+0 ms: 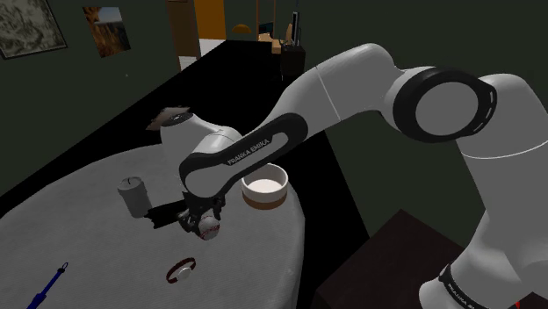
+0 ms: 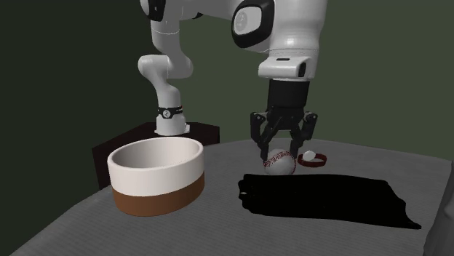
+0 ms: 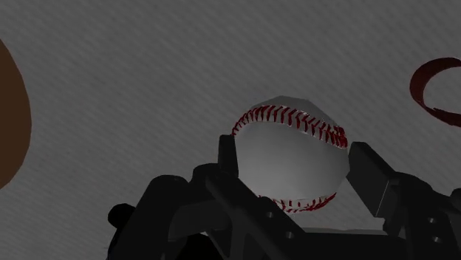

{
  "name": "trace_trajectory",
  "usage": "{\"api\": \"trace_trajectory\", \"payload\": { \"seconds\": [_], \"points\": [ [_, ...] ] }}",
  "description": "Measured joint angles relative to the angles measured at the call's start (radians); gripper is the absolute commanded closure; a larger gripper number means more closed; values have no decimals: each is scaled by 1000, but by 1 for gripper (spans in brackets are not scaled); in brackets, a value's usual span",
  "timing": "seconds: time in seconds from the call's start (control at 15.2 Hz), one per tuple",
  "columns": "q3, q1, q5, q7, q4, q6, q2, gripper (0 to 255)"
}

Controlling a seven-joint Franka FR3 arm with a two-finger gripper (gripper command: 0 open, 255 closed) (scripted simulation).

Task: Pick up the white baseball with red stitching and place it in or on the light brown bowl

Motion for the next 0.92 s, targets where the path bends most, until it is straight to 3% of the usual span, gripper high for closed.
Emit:
{"api": "trace_trajectory", "payload": {
  "seconds": [0.92],
  "points": [
    [13,-6,9,-5,13,-46,-32,255]
  ]
}}
